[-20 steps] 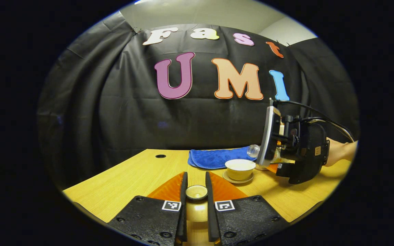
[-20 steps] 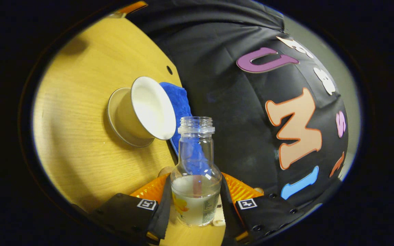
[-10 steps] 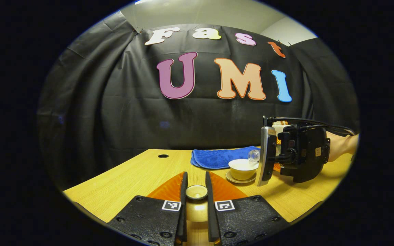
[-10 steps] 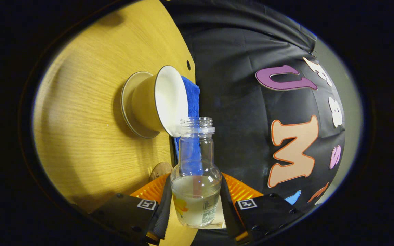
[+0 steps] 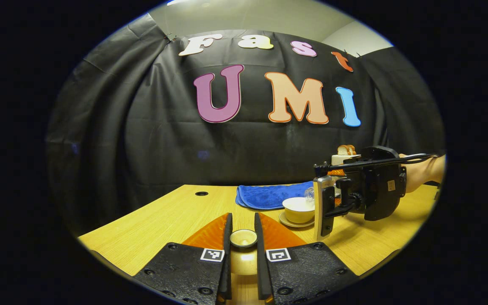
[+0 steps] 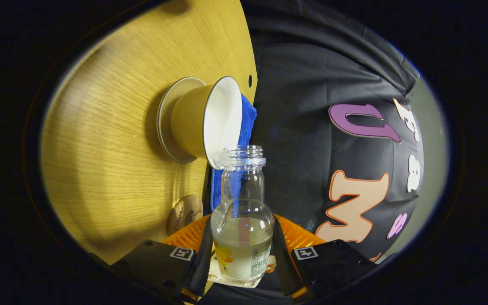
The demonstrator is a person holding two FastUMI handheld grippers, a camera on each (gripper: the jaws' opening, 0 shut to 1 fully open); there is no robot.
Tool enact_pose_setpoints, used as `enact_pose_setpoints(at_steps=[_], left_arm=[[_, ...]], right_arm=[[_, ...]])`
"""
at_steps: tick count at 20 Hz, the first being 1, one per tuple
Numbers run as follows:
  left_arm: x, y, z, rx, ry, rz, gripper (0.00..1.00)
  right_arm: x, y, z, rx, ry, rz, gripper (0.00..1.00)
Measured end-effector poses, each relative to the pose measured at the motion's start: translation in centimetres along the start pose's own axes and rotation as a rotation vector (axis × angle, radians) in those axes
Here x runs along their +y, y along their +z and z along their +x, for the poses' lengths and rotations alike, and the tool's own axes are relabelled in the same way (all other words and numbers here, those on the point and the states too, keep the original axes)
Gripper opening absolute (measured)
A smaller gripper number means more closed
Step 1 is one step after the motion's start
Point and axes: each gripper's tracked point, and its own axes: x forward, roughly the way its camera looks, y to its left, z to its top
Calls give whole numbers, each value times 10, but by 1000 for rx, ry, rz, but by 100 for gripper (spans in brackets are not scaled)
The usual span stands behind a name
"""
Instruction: Open the teacup lid with one hand, grasp the water bottle and pour water into the teacup with the other hand; after pouring, place the water bottle on the coaster and then close the teacup lid.
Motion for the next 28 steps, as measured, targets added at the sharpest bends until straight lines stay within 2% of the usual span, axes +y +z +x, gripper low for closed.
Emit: enact_pose_setpoints(at_steps=[6,28], left_arm=[[0,0,-1,0,-6,0,21],[-2,1,-2,1,-14,0,21]], right_arm=[[-3,5,-1,-10,0,-78,70],[-38,14,1,-45,-84,-462,70]])
